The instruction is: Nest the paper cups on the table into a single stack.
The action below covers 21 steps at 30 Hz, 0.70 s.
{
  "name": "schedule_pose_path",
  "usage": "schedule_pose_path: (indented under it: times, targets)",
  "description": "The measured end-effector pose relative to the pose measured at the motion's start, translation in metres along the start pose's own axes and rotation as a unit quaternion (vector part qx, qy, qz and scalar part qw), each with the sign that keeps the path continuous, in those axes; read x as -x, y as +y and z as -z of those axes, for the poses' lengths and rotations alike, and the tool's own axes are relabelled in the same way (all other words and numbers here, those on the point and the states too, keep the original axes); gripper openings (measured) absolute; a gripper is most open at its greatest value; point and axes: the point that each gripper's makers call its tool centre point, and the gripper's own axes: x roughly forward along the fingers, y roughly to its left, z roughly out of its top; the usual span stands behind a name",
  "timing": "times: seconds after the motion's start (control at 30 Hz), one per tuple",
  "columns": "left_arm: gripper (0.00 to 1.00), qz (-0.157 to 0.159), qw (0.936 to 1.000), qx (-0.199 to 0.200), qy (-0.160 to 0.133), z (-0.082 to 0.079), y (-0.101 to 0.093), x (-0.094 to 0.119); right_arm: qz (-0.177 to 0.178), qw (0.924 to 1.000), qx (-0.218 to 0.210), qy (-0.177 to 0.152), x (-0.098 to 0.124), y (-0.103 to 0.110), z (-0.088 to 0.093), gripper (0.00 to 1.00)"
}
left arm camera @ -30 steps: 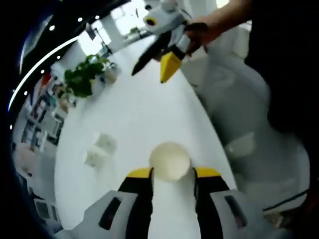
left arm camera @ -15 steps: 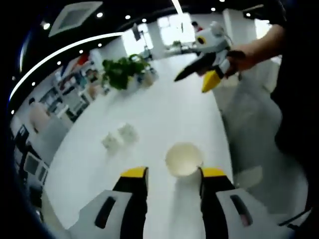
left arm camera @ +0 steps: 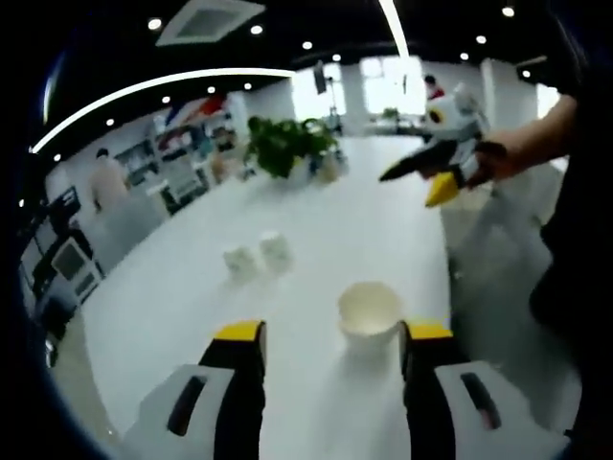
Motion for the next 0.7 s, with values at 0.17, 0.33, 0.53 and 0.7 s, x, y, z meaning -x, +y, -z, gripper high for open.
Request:
schedule_pose_path:
  times: [0.17,0.33,0.53,0.7]
  targets:
    - [0.68,-0.014,0.9998,0.014,0.0,0.009,0.002,0.008,-0.004,1.0,0.002,0.002,-0.003,0.001,0.0,0.95]
    - [0.73,-0.023,0.9992,0.032,-0.005,0.015,0.001,0.014,-0.01,0.9999,0.006,0.005,-0.005,0.004,0.001,0.95]
    - [0.79,-0.038,0.9979,0.051,-0.01,0.02,0.002,0.018,-0.016,0.9998,0.008,0.006,-0.008,0.005,-0.001,0.95]
    - [0.85,-0.054,0.9971,0.051,-0.016,0.023,0.005,0.02,-0.02,0.9997,0.01,0.008,-0.011,0.006,-0.001,0.95]
